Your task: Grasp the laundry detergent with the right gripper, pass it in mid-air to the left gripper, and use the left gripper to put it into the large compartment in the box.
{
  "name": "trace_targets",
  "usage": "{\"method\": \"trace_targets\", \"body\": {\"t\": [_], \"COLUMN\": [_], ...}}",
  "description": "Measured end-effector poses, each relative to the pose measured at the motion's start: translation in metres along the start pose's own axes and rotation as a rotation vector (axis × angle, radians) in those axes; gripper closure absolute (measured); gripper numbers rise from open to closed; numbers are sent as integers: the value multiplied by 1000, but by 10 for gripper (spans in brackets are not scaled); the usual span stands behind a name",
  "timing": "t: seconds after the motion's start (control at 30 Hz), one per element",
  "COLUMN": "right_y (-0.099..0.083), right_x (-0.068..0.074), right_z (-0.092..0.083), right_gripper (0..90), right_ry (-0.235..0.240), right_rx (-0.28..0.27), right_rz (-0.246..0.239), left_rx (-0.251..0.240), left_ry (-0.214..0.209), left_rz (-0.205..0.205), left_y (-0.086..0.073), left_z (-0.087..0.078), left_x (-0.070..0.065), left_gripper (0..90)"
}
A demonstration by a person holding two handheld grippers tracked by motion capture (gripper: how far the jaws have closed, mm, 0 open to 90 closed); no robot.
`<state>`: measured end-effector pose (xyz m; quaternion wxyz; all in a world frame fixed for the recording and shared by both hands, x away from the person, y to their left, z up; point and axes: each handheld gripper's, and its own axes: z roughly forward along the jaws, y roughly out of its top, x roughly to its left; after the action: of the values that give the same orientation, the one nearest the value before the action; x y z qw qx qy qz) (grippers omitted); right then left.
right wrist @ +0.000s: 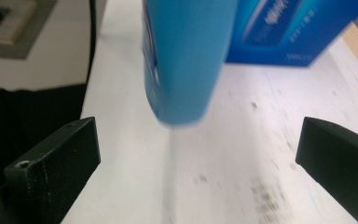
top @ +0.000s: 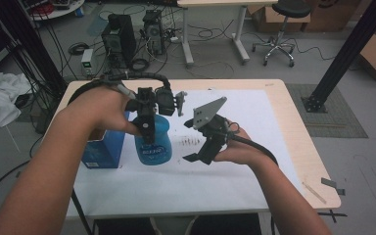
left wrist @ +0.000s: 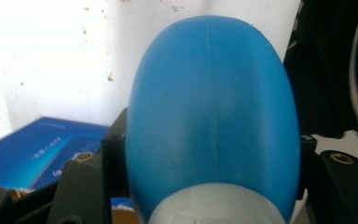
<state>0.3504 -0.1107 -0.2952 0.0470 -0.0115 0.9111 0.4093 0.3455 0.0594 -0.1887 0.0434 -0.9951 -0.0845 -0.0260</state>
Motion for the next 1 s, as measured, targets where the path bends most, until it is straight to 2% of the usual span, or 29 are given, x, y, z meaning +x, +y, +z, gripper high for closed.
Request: {"method": "trace_targets", "body": {"t": [0.07, 0.23, 0.33, 0.47, 0.6, 0.73, 0.83, 0.93, 1.0], "right_y": [-1, -4, -5, -10, -14, -18, -18, -16, -16], "right_x": [-2, -5, -7, -9, -11, -14, -14, -14, -12], "right_z": [-8, -31, -43, -54, -59, -62, -62, -62, -61], "right_gripper": [0, 0, 0, 0, 0, 0, 0, 0, 0], "right_ry": [-9, -29, -34, -34, -36, -33, -24, -15, -7], "right_rx": [37, 135, 215, 275, 311, 344, 372, 398, 427], "right_rz": [-1, -6, -1, 4, 3, 9, 5, -3, -9], "left_rx": [2, 6, 18, 9, 9, 8, 0, 5, 4], "left_ry": [-14, -39, -46, -77, -83, -71, -61, -78, -92], "left_rz": [-29, -151, -247, -362, -471, -640, -738, -798, -852], "left_y": [-3, -15, -25, -42, -56, -69, -78, -88, -96], "left_z": [-9, -28, -41, -53, -63, -74, -80, -83, -84], "left_x": [5, 17, 28, 43, 57, 68, 74, 81, 84], "left_gripper": [388, 387, 388, 388, 388, 388, 388, 388, 388]}}
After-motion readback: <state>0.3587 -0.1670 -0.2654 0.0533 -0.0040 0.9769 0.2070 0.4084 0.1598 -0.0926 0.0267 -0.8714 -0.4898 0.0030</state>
